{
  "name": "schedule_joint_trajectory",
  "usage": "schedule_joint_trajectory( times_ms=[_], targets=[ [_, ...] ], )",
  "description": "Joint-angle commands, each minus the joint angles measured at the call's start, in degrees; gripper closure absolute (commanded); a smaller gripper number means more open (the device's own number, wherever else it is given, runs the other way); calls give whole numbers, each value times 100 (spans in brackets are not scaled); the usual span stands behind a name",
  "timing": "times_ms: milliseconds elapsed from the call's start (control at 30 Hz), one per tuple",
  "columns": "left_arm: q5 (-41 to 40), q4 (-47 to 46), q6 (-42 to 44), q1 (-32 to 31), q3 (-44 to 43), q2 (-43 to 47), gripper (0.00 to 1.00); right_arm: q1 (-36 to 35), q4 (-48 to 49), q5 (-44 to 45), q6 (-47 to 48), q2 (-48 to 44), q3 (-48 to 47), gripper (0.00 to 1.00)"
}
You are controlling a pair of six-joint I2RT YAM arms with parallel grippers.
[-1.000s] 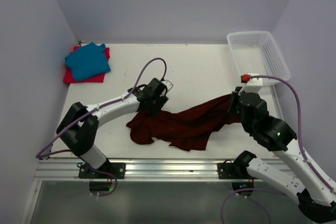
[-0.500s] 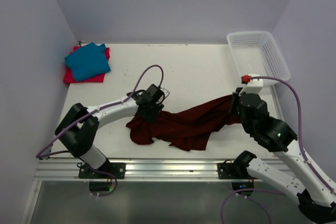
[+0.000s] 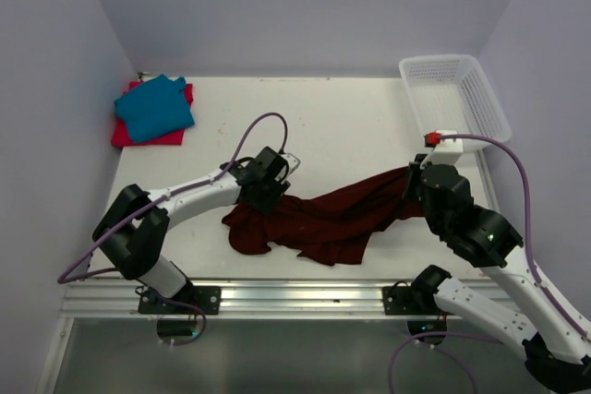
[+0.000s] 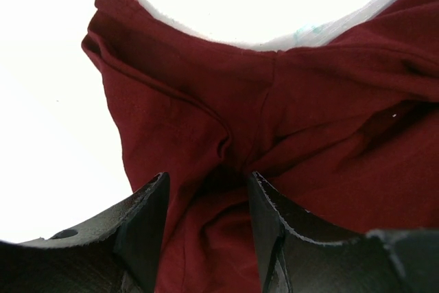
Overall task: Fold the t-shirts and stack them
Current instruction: Flatten out the tshirt
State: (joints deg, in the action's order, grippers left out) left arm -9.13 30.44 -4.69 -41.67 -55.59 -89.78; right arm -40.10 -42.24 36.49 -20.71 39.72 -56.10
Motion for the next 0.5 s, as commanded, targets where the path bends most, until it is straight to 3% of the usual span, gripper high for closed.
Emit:
schedule_joint_trajectory(
  times_ms=[0, 267, 467],
  targets=[
    [104, -249, 170, 27, -276, -65, 47, 19, 181, 113, 40, 9, -15, 100],
    [78, -336, 205, 19, -408, -260, 51, 11, 163, 148, 58, -96, 55, 100],
    [60, -301, 188, 27, -461, -356, 64, 11, 163, 192, 76, -140, 81, 100]
  ],
)
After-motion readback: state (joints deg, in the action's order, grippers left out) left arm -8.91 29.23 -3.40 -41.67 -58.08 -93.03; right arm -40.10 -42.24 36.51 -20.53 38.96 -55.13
